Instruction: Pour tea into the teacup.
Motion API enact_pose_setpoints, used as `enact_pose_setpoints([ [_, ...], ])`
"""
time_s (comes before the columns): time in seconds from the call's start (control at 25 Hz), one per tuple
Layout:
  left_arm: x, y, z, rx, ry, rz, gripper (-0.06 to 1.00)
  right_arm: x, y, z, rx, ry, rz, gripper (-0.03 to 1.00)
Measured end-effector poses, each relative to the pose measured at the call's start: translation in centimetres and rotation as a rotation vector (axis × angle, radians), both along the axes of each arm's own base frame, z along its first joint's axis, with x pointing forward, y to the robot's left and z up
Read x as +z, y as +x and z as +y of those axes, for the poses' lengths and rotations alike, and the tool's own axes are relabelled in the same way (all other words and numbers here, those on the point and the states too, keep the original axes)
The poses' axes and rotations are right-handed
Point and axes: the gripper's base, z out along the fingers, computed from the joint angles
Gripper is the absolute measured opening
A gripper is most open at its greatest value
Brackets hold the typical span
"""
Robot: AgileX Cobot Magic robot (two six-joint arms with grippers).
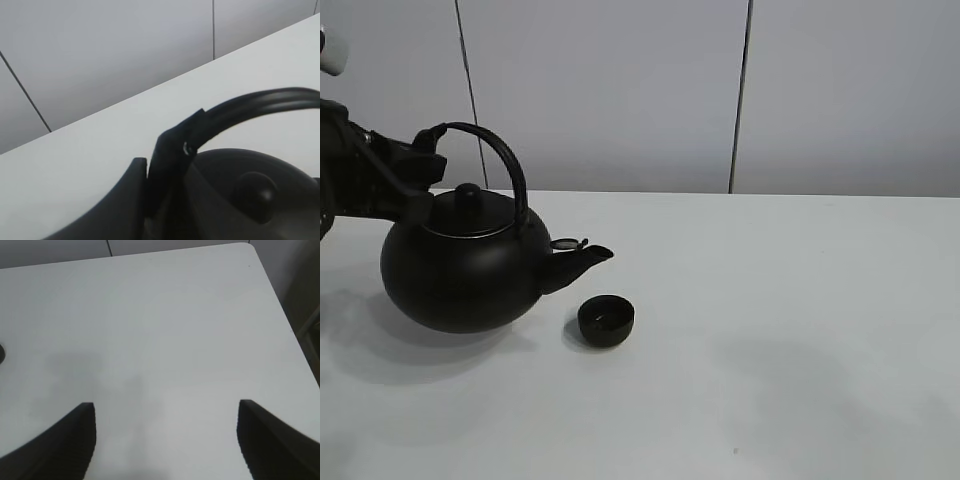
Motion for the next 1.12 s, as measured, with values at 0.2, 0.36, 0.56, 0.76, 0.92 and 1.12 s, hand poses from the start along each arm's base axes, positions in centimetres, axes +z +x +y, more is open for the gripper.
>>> enact_pose_setpoints([
  [0.2, -0.6, 0.5, 0.0, 0.017, 0.005, 0.023, 0.13, 0.0, 0.0, 0.0, 0.0, 0.0, 0.0, 0.53],
  [0.36, -1.4, 0.9, 0.0, 0.022, 0.018, 0.057, 0.13, 0.0, 0.0, 0.0, 0.0, 0.0, 0.0, 0.53],
  [0.56, -2.2, 1.3, -0.1, 0.022, 0.025, 0.081, 0.13, 0.0, 0.0, 0.0, -0.001, -0.001, 0.0, 0.53],
  [0.76, -2.7, 1.4, -0.1, 0.024, 0.033, 0.101, 0.13, 0.0, 0.0, 0.0, 0.0, -0.001, -0.002, 0.53],
  [0.92, -2.4, 1.7, -0.2, 0.021, 0.036, 0.086, 0.13, 0.0, 0.0, 0.0, 0.0, -0.001, -0.002, 0.53],
  [1.12, -1.9, 2.2, -0.4, 0.016, 0.044, 0.056, 0.13, 0.0, 0.0, 0.0, 0.0, -0.001, -0.002, 0.53],
])
